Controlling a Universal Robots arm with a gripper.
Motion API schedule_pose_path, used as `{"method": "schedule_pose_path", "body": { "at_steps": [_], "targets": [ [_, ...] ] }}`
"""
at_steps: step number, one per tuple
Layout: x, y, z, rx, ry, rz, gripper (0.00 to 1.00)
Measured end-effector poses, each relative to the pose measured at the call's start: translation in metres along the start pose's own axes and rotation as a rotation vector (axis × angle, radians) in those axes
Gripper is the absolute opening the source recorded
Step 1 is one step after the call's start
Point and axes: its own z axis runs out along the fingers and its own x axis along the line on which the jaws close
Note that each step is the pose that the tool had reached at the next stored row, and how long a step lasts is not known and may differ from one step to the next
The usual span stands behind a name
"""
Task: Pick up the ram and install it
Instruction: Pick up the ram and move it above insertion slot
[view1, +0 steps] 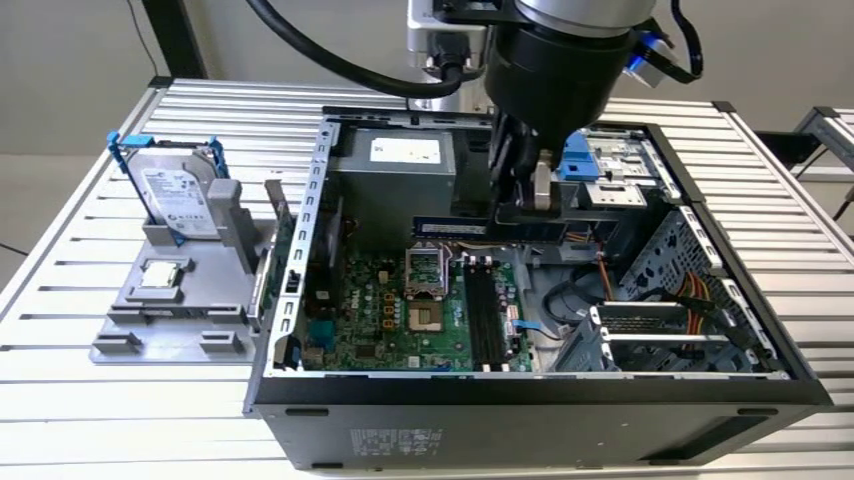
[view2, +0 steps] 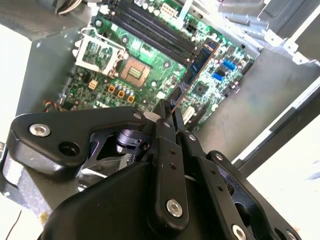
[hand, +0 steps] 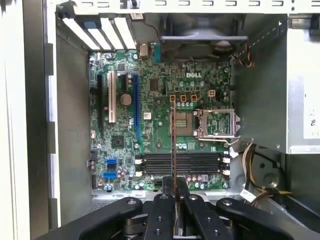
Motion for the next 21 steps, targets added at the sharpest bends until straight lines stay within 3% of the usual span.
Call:
{"method": "schedule_pose_path", "body": {
  "at_steps": [21],
  "targets": [
    [-0.0016, -0.0390, -0.0012, 0.0000, -0.0003, 0.008, 0.00]
  ]
}}
